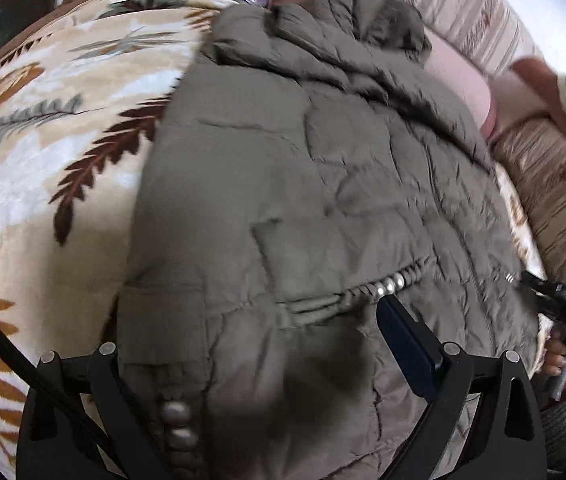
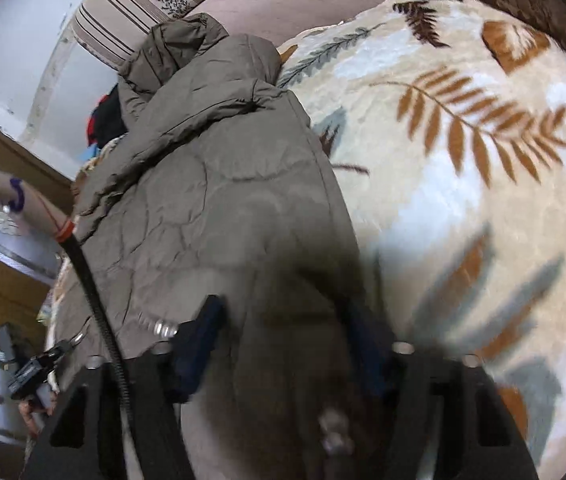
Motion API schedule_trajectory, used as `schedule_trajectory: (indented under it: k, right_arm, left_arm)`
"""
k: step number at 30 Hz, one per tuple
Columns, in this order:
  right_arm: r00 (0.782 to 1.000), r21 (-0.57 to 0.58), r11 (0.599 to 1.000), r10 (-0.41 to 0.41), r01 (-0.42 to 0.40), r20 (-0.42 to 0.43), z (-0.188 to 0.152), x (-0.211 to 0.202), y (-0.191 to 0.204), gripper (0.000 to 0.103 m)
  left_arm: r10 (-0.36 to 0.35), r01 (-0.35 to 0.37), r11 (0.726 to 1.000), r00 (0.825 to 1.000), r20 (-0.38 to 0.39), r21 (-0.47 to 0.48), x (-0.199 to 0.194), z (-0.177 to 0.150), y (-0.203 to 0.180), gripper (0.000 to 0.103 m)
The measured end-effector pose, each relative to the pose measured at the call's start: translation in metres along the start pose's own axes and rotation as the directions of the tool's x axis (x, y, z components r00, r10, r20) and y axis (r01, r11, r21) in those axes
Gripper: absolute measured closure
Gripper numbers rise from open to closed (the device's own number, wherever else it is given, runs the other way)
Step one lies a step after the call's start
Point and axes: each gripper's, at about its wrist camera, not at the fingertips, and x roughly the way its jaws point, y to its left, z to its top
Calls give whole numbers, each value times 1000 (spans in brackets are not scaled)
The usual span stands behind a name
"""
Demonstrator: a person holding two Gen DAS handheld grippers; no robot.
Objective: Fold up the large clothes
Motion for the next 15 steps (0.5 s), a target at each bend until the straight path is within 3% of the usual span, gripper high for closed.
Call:
schedule_trajectory:
  k: [1, 2, 4, 6, 9, 12, 14, 15]
  right_arm:
    - [1000, 23, 999, 23, -23, 0, -3, -3, -4, 64]
    - [999, 41, 998, 45, -45, 1, -5, -6, -8, 67]
    - [995, 84, 991, 104, -104, 0, -9, -11, -13, 78]
    - [992, 73, 989, 124, -125, 6, -9, -15, -7, 81]
    - [987, 37, 987, 157, -157, 16, -16, -31, 3, 84]
    - [986, 12, 986, 164, -165, 24, -29, -51, 6, 84]
    - [991, -5, 992, 129, -129, 22, -41, -62, 3, 84]
    - [995, -18, 995, 98, -97, 26, -46, -64, 3, 83]
  left_arm:
    - [39, -39, 999, 999, -14, 4, 2, 2, -5, 15]
    - [65, -65, 998, 998, -25, 4, 4, 4, -9, 22]
    - [56, -56, 998, 998, -34, -4, 1, 9, -13, 37]
    - [85, -85, 996, 996, -28, 7, -5, 13, -18, 55]
    - [90, -90, 996, 996, -7, 23, -25, 13, -26, 70]
    - [79, -79, 996, 997, -1, 35, -43, 3, -29, 72]
    - [113, -113, 993, 994, -2, 43, -43, -6, -29, 71]
    - [136, -136, 990, 991, -1, 43, -40, -9, -28, 66]
